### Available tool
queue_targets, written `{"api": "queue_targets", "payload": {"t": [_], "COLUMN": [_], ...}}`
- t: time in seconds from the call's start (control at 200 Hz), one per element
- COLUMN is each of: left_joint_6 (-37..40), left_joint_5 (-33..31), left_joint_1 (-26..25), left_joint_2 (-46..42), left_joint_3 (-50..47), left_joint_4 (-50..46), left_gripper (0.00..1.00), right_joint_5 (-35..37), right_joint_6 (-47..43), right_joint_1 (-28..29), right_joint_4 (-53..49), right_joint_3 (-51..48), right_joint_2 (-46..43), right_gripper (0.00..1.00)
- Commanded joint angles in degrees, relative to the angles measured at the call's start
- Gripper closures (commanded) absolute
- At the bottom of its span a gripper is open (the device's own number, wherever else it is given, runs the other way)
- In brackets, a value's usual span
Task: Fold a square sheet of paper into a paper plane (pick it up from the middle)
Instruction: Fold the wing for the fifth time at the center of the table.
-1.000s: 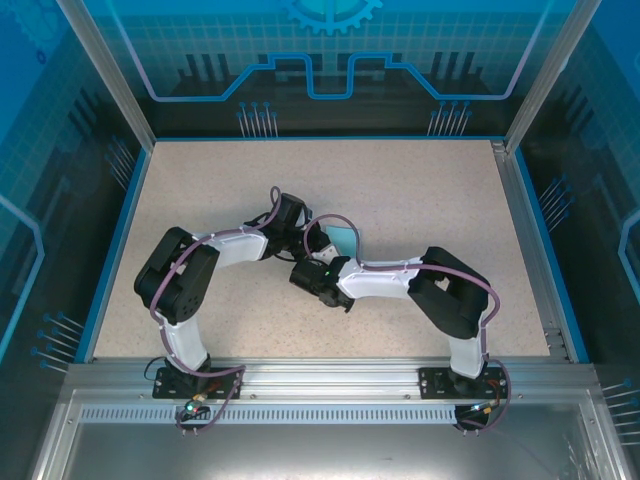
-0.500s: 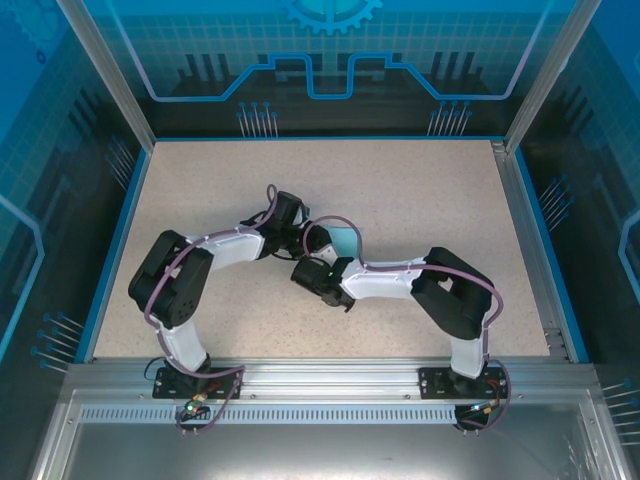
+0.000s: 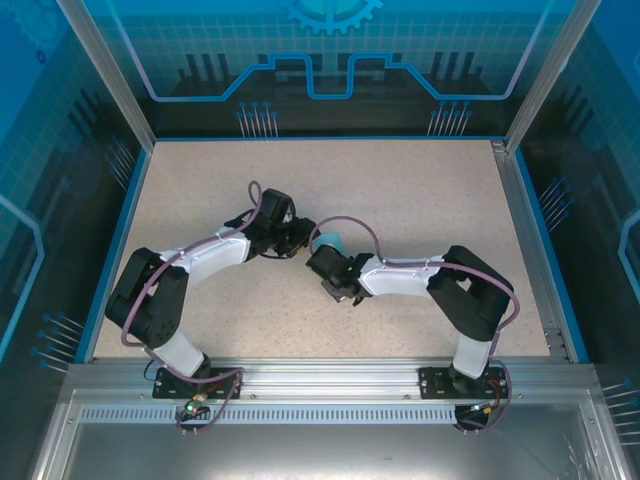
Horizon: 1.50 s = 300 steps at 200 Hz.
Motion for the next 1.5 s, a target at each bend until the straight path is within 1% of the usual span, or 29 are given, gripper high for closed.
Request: {"api": "queue_targets", "payload": {"t": [0.0,0.105,0.18,0.255,0.305,0.43,0.605,0.81,0.97,1.065,1.16,1.285,1.345,1.4,1.446,1.496], "left_joint_6": [-0.1,-0.1,0.4,0.6,0.6,1.1,1.5,2.8,3.5,3.6,3.4,3.3,3.3,3.2,3.2,3.2], "left_joint_5": [-1.1,0.1,1.3,2.5,3.1,4.3,5.2,6.4,5.4,5.3,5.3,5.1,4.9,4.7,4.6,4.0], "left_joint_1": [0.3,0.3,0.3,0.3,0.3,0.3,0.3,0.3,0.4,0.7,0.7,0.7,0.8,0.9,0.9,0.9], "left_joint_2": [-0.9,0.2,1.7,2.8,3.4,5.2,7.4,10.9,11.7,11.7,11.7,11.6,11.6,11.4,11.0,10.1], "left_joint_3": [-1.0,-0.5,0.3,1.1,1.4,3.1,4.4,8.0,9.4,9.4,9.3,9.4,9.5,9.5,9.2,8.9], "left_joint_4": [-1.4,-1.1,-1.3,-1.3,-1.0,-2.3,-4.0,-7.7,-10.5,-10.6,-10.9,-11.1,-11.4,-11.5,-11.4,-11.2], "left_gripper": [0.52,0.51,0.5,0.48,0.44,0.44,0.44,0.54,0.62,0.7,0.81,0.89,0.89,0.87,0.84,0.78], "right_joint_5": [0.7,-3.8,-6.0,-6.5,-6.4,-5.7,-7.2,-8.3,-8.4,-8.3,-8.3,-7.9,-7.8,-8.3,-9.5,-11.3], "right_joint_6": [-3.7,-3.6,-3.5,-3.6,-3.7,-3.5,-2.5,-2.3,-2.1,-1.5,-0.9,-0.2,0.0,0.1,0.2,0.2], "right_joint_1": [-1.3,-1.4,-1.4,-1.4,-1.4,-1.4,-1.8,-2.0,-2.0,-2.1,-2.1,-2.1,-2.1,-2.2,-2.5,-3.0], "right_joint_4": [1.8,2.0,4.1,5.0,5.1,5.4,6.7,7.3,6.8,6.3,5.4,5.3,5.4,5.4,5.5,5.8], "right_joint_3": [-0.2,-0.4,-1.7,-2.3,-2.4,-3.1,-4.3,-4.5,-4.1,-4.1,-4.1,-4.4,-4.3,-4.1,-3.9,-3.9], "right_joint_2": [0.5,0.1,-0.6,-1.0,-1.0,-1.2,-1.3,-0.9,-1.3,-1.3,-1.4,-1.9,-2.1,-2.4,-2.7,-3.5], "right_gripper": [0.99,0.99,0.98,0.97,0.96,0.95,0.94,0.92,0.89,0.86,0.84,0.83,0.86,0.9,0.93,0.95]}}
